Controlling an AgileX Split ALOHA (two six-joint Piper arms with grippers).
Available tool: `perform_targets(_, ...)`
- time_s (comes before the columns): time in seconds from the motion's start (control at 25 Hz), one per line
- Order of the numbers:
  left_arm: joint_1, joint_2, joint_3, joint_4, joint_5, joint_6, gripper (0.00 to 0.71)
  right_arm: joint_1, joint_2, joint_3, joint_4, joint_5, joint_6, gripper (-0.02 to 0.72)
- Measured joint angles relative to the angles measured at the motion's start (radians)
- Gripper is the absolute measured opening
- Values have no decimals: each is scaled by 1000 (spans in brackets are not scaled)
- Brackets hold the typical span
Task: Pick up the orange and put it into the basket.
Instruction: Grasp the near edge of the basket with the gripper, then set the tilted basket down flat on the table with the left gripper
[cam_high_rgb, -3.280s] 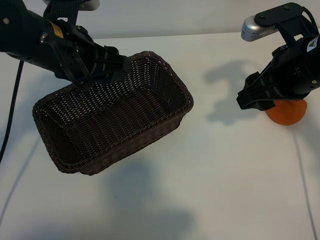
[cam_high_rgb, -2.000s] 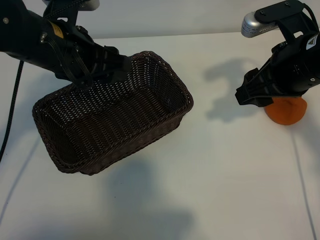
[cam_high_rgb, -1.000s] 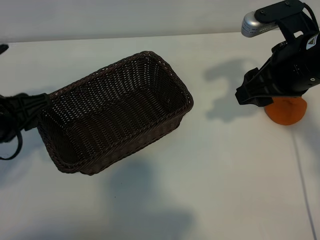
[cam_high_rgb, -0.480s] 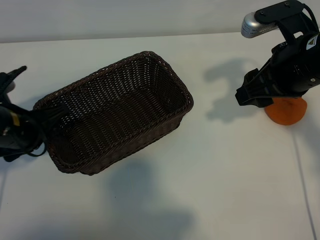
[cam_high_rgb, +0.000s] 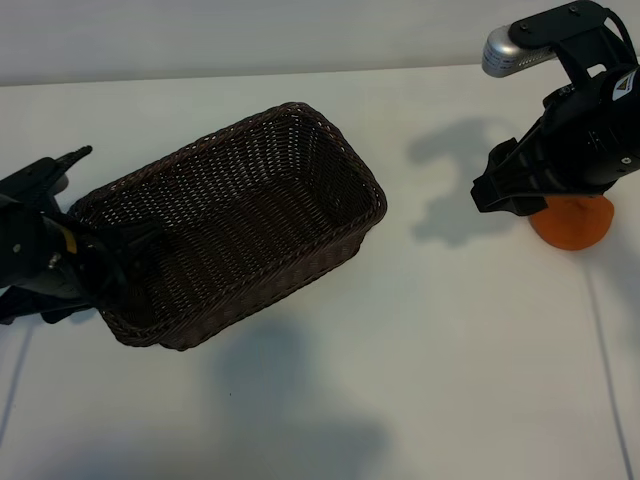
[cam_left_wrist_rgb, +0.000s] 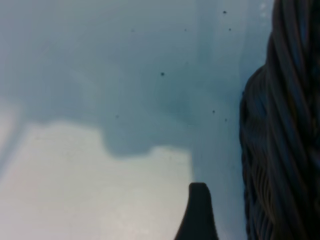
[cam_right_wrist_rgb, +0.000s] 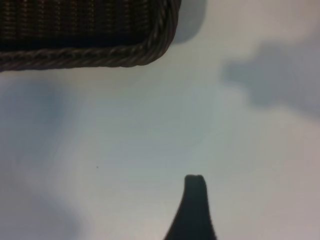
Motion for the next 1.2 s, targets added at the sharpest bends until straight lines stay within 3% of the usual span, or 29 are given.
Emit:
perform_targets(0.28, 0, 49, 0, -26, -29, 0, 592, 0, 0, 0, 0, 7, -1, 585)
perform_targets(0.4, 0, 49, 0, -47, -42, -1, 552, 0, 0, 0, 0, 9, -1, 585)
perform_targets(0.48, 0, 49, 0, -52, -43, -1, 473, 0, 0, 0, 0, 10, -1, 585)
perform_targets(0.64, 1, 49, 0, -56, -46, -2, 190, 0, 0, 0, 0, 11, -1, 585)
perform_targets(0.68, 1, 49, 0, -57, -55, -2, 153, 0, 0, 0, 0, 12, -1, 585)
perform_targets(1.04, 1, -65, 0, -61, -51, 15, 153, 0, 0, 0, 0, 18, -1, 585)
perform_targets(1.2, 5, -154, 5, -129, -39, 85, 153, 0, 0, 0, 0, 20, -1, 585)
